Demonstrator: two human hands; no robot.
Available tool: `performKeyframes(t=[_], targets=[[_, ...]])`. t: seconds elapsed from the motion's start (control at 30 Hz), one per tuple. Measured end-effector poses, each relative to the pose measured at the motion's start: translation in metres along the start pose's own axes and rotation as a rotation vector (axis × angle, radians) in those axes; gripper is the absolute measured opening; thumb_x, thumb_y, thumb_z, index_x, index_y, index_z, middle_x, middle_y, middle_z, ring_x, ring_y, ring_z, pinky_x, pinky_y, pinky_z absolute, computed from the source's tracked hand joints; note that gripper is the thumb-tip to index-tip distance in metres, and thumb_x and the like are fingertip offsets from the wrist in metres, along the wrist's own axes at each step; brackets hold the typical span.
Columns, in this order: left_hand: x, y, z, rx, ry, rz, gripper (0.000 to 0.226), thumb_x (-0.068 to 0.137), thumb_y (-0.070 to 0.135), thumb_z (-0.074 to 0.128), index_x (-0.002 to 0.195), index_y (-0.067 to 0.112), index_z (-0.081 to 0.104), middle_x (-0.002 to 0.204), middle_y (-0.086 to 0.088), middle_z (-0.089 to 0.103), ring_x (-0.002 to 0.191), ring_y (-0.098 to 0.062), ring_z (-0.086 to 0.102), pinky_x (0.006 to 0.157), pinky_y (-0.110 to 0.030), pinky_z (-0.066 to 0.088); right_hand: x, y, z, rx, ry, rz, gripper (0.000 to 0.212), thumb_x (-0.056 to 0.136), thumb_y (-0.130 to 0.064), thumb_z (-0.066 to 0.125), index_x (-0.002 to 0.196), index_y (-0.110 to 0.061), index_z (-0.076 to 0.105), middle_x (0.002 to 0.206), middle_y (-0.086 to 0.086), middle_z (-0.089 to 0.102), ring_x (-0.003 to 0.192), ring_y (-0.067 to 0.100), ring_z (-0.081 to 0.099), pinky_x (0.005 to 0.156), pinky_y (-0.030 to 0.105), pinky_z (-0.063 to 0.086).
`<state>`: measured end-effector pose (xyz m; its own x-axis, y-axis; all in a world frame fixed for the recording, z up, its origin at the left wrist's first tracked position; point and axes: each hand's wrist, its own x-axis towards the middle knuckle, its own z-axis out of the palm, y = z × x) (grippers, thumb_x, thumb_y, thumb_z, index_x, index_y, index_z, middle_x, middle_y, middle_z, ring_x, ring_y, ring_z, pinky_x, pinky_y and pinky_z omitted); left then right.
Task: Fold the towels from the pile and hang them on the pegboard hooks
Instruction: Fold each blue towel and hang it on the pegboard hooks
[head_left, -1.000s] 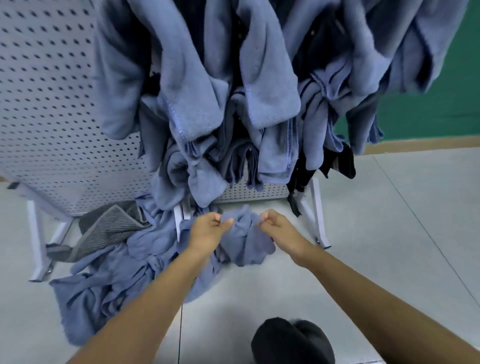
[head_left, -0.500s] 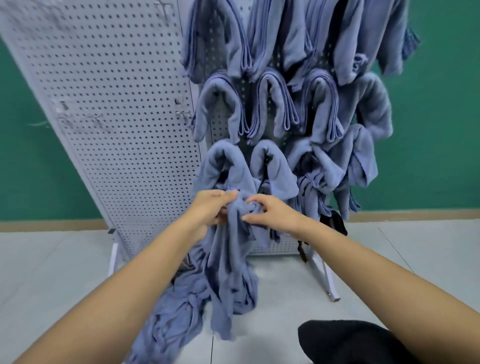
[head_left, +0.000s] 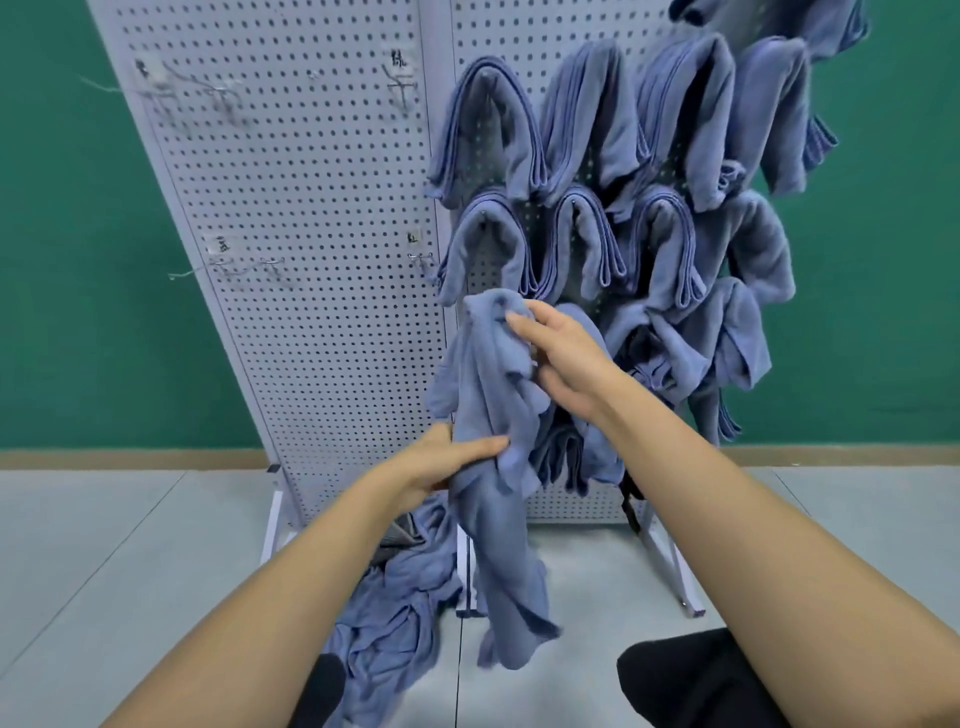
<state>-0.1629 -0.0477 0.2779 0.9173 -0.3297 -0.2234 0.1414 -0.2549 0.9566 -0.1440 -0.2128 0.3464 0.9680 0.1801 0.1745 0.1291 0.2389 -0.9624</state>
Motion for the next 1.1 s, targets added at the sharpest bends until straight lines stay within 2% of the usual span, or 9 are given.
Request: performKeyframes(t=[0.1,0.27,0.43,0.53,0.6,0.7,0.8,0.9,1.1], targets=[[0.007,0.004,-0.003,-0.325,0.077,-0.117,0.032,0.087,0.031,0.067,0.108,0.008,0.064,0.101,-0.011,0.072,0.094,-0.024,0.068,0.084,-0.038,0.055,-0.008,0.020,-0.006,-0.170,0.096,0.143,0.038,0.095,-0.022,0.057,0.129,-0.010,0.046,0.105,0.011,0.063,0.086,0.009,0.060,0.074,0.023,0.051],[0.014,0.009,-0.010,-0.707,0.187,-0.203,0.028,0.096,0.030,0.052,0.108,0.006,0.060,0.102,-0.016,0.066,0.085,-0.028,0.063,0.068,-0.041,0.050,-0.031,0.055,-0.008,-0.722,0.061,0.009,0.018,0.089,-0.025,0.066,0.079,-0.012,0.059,0.070,-0.006,0.058,0.064,0.003,0.052,0.067,0.020,0.044],[0.011,0.011,-0.008,-0.648,0.201,-0.125,0.026,0.089,0.016,0.045,0.069,0.005,0.060,0.066,-0.013,0.055,0.067,-0.024,0.051,0.058,-0.031,0.049,-0.040,0.064,0.009,-0.973,-0.164,-0.024,0.034,0.079,-0.044,0.073,0.094,-0.015,0.064,0.091,0.002,0.064,0.080,0.012,0.059,0.077,0.028,0.050],[0.010,0.010,-0.006,-0.630,0.181,-0.124,0.018,0.081,0.000,0.041,0.067,0.009,0.048,0.065,-0.008,0.040,0.061,-0.018,0.036,0.062,-0.030,0.044,-0.037,0.072,0.002,-1.166,-0.093,-0.155,0.012,0.087,-0.025,0.065,0.090,-0.014,0.061,0.089,0.002,0.062,0.082,0.019,0.059,0.079,0.042,0.051],[0.010,0.009,-0.008,-0.603,0.170,-0.136,0.023,0.081,-0.006,0.041,0.066,0.010,0.045,0.064,-0.004,0.036,0.058,-0.015,0.035,0.062,-0.026,0.041,-0.035,0.072,0.000,-1.041,-0.039,-0.148,0.009,0.092,-0.015,0.057,0.090,-0.007,0.058,0.086,0.008,0.062,0.078,0.020,0.057,0.081,0.043,0.050],[0.008,0.009,-0.012,-0.482,0.063,-0.153,0.006,0.085,0.006,0.058,0.086,0.007,0.064,0.081,-0.009,0.062,0.079,-0.020,0.058,0.076,-0.029,0.047,-0.034,0.062,-0.001,-0.603,0.006,0.027,0.015,0.098,-0.017,0.044,0.093,-0.005,0.050,0.085,0.008,0.053,0.079,0.016,0.051,0.083,0.041,0.050],[0.008,0.007,-0.016,-0.451,-0.005,-0.194,0.045,0.073,0.028,0.075,0.112,0.006,0.066,0.109,-0.014,0.070,0.104,-0.027,0.064,0.096,-0.040,0.049,-0.033,0.057,-0.007,-0.361,0.063,0.096,0.013,0.097,-0.018,0.037,0.088,-0.013,0.045,0.075,0.000,0.045,0.070,0.014,0.046,0.072,0.033,0.044],[0.009,0.006,-0.015,-0.546,0.036,-0.158,0.034,0.077,0.025,0.072,0.106,0.008,0.067,0.106,-0.013,0.070,0.099,-0.026,0.065,0.092,-0.038,0.049,-0.030,0.056,-0.013,-0.244,0.184,0.100,0.023,0.094,-0.010,0.034,0.073,-0.020,0.036,0.062,-0.004,0.030,0.053,0.009,0.028,0.057,0.028,0.027],[0.006,0.002,-0.035,-0.726,0.203,-0.147,0.004,0.086,0.016,0.065,0.088,0.013,0.065,0.079,-0.003,0.069,0.076,-0.017,0.064,0.064,-0.033,0.051,-0.031,0.045,-0.038,-0.147,0.320,0.130,0.032,0.090,-0.008,0.035,0.063,-0.017,0.049,0.052,-0.008,0.032,0.051,0.011,0.028,0.054,0.023,0.035]])
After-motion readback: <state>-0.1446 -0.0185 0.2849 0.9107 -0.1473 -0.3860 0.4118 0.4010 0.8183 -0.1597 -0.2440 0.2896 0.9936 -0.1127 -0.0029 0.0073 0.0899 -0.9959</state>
